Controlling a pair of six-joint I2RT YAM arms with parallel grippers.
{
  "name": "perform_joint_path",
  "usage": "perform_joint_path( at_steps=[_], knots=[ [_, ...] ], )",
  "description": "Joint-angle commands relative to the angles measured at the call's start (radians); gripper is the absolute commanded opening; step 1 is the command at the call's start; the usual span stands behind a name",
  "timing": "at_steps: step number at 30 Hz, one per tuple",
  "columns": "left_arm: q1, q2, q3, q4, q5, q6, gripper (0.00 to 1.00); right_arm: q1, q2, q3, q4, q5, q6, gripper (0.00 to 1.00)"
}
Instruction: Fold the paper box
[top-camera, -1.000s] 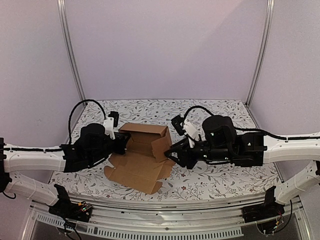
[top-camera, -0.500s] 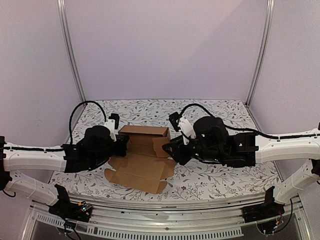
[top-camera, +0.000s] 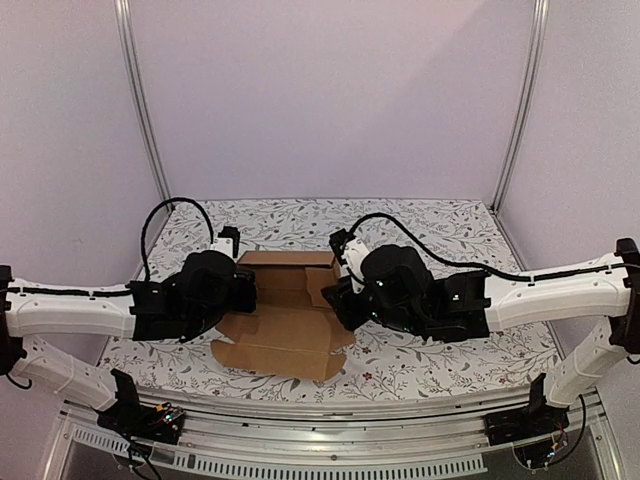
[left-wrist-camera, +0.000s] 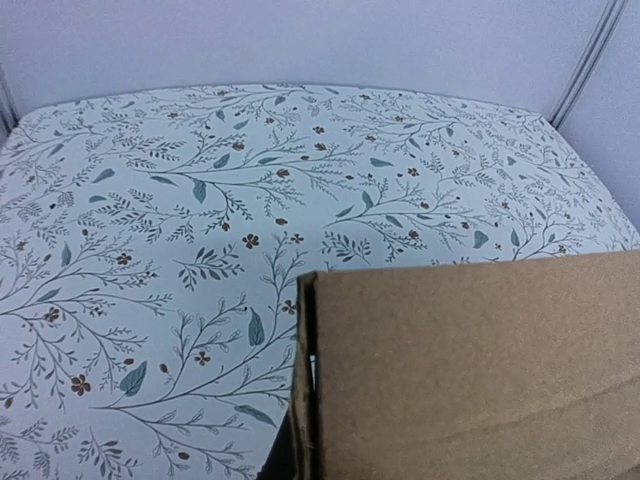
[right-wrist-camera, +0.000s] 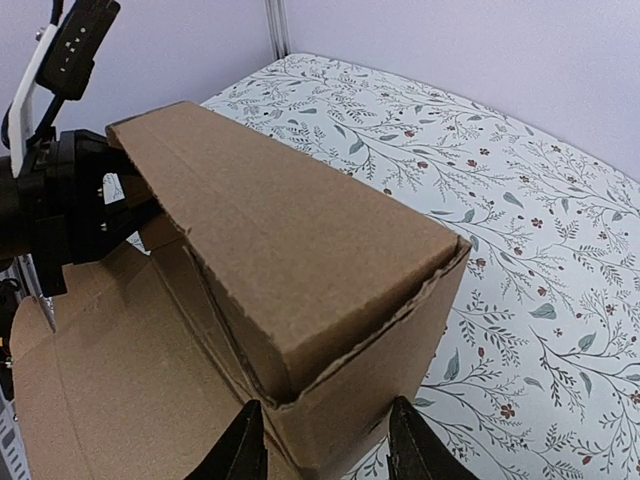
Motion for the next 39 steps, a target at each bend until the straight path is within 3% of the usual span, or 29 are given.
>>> perform_joint_path(
  at_steps=[1, 10, 16, 23, 29, 36, 39],
  knots=[
    [-0.037, 0.007, 0.045, -0.074, -0.056, -0.032, 0.00, 0.007, 0.037, 0.028, 0.029, 0.088, 0.024, 0.40],
    [-0.102, 0.023, 0.077, -0.132, -0.151, -0.081, 0.00, 0.008, 0.086, 0.046, 0.075, 0.176, 0.035, 0.40],
    [-0.157, 0.053, 0.115, -0.192, -0.226, -0.132, 0.00, 0.008, 0.109, 0.050, 0.094, 0.216, 0.037, 0.34],
    [-0.203, 0.098, 0.157, -0.239, -0.266, -0.196, 0.00, 0.009, 0.141, 0.045, 0.109, 0.250, 0.050, 0.20],
    [-0.219, 0.136, 0.197, -0.304, -0.300, -0.259, 0.00, 0.009, 0.157, 0.046, 0.126, 0.260, 0.067, 0.00],
    [-0.221, 0.162, 0.219, -0.313, -0.291, -0.265, 0.00, 0.020, 0.176, 0.058, 0.140, 0.283, 0.097, 0.00],
    [-0.221, 0.174, 0.229, -0.313, -0.281, -0.263, 0.09, 0.021, 0.187, 0.069, 0.136, 0.287, 0.115, 0.00]
  ],
)
